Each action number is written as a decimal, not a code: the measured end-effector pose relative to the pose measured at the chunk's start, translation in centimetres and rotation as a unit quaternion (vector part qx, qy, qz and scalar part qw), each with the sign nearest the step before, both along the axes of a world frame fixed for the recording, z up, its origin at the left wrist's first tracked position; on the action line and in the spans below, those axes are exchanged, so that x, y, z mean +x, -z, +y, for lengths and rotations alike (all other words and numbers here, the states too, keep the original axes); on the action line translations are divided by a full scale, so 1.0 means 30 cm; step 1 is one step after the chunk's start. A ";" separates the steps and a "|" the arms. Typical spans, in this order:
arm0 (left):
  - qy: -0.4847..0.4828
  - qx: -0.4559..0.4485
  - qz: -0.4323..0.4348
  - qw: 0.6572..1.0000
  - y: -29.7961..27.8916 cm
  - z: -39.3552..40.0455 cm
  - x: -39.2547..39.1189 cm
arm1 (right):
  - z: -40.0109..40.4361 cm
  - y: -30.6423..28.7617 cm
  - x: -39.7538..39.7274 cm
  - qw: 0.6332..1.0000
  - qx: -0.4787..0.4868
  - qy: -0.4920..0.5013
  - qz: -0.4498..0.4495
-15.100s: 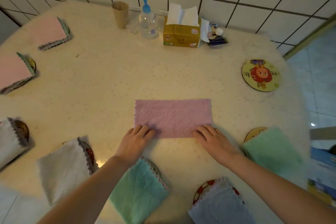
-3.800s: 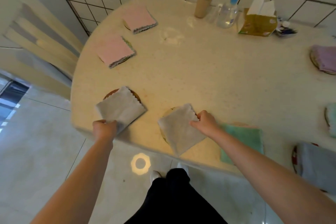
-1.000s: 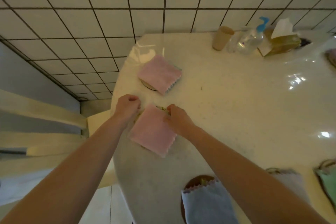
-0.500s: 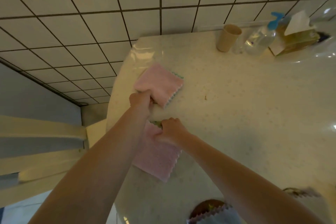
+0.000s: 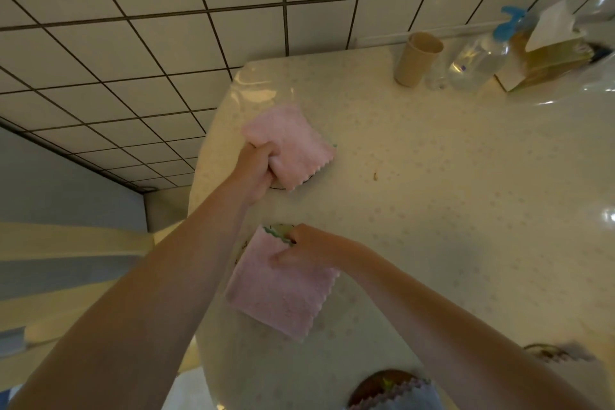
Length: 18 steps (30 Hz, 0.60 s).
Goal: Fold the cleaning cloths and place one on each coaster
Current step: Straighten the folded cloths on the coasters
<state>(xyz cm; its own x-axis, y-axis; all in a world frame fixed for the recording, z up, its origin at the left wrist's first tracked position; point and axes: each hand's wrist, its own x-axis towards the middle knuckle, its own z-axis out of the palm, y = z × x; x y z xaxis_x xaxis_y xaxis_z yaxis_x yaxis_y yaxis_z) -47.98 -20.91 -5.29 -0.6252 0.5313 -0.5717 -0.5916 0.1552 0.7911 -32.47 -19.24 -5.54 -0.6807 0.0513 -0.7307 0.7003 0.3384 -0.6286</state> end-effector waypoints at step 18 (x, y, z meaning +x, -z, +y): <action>0.137 -0.031 0.007 0.990 0.007 -0.024 -0.147 | -0.056 0.056 0.130 0.878 -0.319 0.357 0.012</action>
<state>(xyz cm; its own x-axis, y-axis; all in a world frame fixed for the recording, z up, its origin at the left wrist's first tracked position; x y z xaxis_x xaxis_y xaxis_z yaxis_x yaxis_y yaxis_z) -52.39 -21.63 -5.50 -0.4703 0.6463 -0.6009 -0.5106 0.3561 0.7826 -28.58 -20.92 -7.23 -0.6565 0.0566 -0.7522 0.5749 -0.6080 -0.5475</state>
